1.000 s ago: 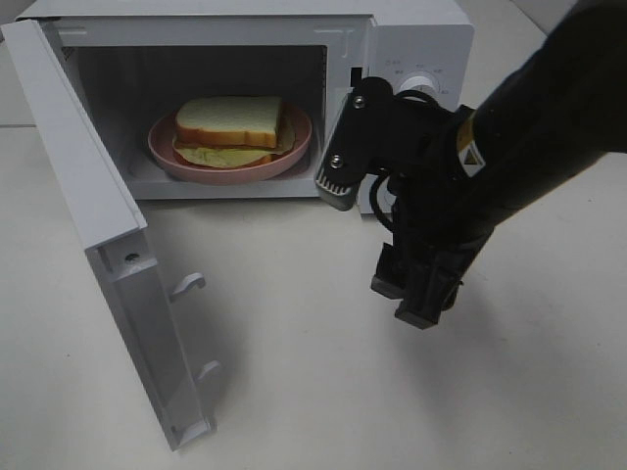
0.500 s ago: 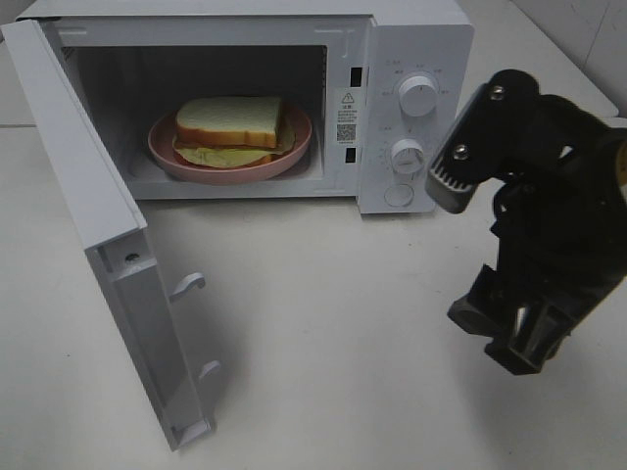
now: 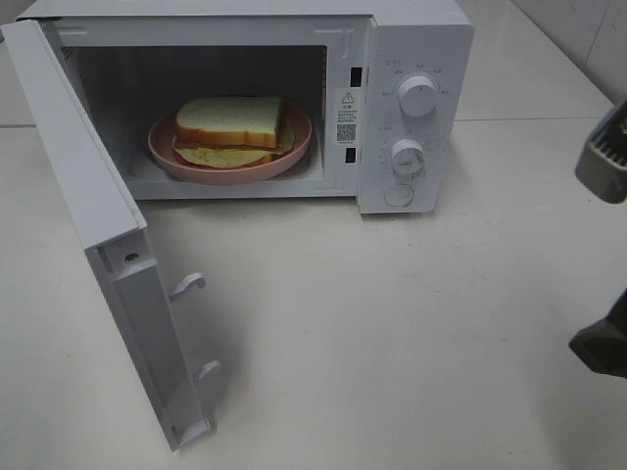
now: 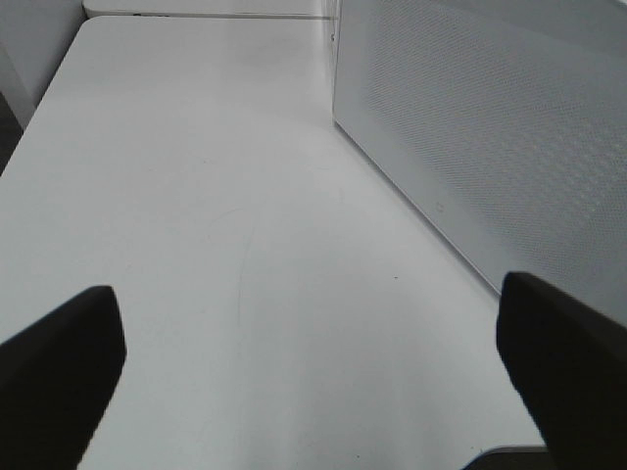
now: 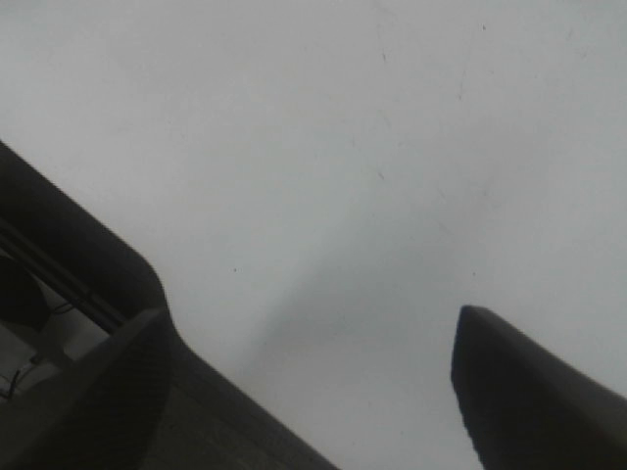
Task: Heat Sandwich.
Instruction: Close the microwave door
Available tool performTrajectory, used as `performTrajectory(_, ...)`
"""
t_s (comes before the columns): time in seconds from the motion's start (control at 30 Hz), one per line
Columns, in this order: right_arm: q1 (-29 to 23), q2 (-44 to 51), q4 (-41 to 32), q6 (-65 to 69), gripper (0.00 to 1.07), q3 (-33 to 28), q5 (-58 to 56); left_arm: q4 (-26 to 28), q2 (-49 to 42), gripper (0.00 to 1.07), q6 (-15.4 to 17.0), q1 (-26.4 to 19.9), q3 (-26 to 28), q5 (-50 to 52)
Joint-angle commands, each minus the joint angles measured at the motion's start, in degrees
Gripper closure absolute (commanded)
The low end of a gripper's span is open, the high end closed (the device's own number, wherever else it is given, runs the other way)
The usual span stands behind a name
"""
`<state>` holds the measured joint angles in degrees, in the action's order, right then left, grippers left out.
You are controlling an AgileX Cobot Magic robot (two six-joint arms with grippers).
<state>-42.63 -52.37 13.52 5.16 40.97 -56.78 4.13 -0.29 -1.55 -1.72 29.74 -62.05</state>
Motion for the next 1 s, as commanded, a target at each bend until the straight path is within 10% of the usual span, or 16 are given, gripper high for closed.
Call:
performTrajectory(0.03, -0.17, 2.46, -1.55, 0.92, 0.31, -0.17, -4.30, -0.06, -0.23, 0.09, 0.06, -0.29, -0.11, 0.80)
performTrajectory(0.4, 1.09, 13.29, -4.18, 2.75, 0.31, -0.17, -9.57, -0.06, -0.23, 0.09, 0.06, -0.29, -0.11, 0.80)
performTrajectory(1.0, 29.16, 35.35, -4.13, 2.01, 0.31, -2.23, -6.82, -0.06, -0.23, 0.09, 0.06, -0.29, -0.11, 0.80)
